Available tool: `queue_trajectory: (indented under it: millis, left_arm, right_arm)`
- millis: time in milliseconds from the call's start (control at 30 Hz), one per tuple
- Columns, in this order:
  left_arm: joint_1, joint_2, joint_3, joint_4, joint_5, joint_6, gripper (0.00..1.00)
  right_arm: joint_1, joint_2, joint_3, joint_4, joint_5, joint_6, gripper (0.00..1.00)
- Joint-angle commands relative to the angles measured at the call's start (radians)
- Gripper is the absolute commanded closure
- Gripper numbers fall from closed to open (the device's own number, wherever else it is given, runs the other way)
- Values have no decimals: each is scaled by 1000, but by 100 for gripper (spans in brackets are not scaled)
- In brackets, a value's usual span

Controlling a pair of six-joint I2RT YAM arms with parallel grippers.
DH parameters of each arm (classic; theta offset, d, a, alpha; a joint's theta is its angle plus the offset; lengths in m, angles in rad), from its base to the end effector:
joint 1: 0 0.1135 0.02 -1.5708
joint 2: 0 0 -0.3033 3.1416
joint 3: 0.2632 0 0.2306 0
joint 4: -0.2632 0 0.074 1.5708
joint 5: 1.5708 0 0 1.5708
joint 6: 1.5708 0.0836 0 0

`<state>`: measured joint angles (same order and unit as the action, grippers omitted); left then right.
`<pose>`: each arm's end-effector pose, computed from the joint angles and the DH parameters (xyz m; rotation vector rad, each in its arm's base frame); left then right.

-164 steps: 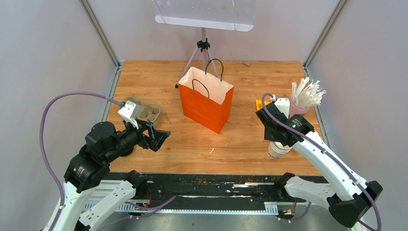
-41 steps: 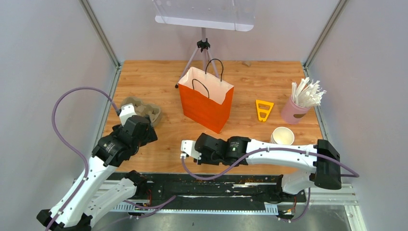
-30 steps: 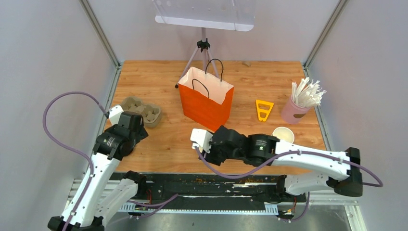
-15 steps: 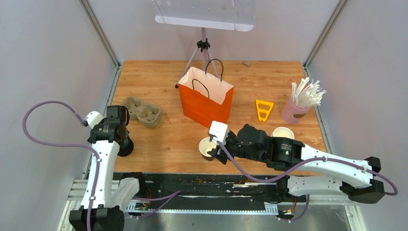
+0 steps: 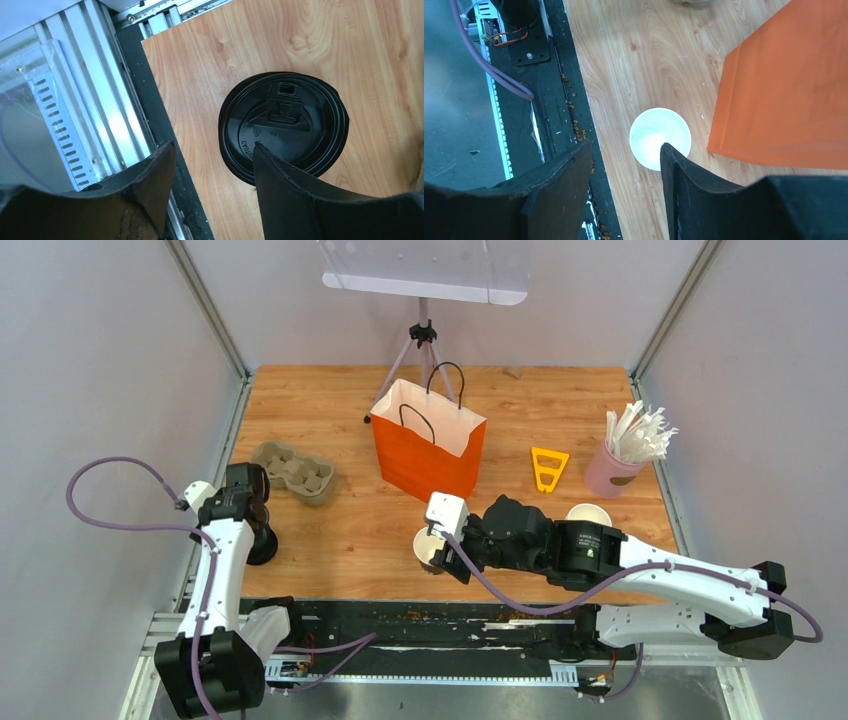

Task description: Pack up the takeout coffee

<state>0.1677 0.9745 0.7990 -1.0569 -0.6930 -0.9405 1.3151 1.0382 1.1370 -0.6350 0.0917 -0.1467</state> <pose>0.1146 0.0736 0.2542 -1.4436 2.0406 0.6738 0.0622 0.2078 0.3761 -1.4014 1.6477 0.5958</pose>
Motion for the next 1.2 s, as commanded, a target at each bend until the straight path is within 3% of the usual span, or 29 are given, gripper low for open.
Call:
queue_trajectory:
  millis: [0,300,633,1167]
  left_arm:
    - [13,-11,-8,83,-1,25,36]
    - [43,-2,-27,146,5,89,39]
    - [53,17,-32,197,-33,150,52]
    - [73,13,-69,239,-37,173,55]
  right_arm:
    - [6,-10,38,10,-1,57,47]
    - [7,-7,53,-20,24,88,48]
    - [6,15,54,-34,46,93,48]
    - [7,25,52,-48,66,85,49]
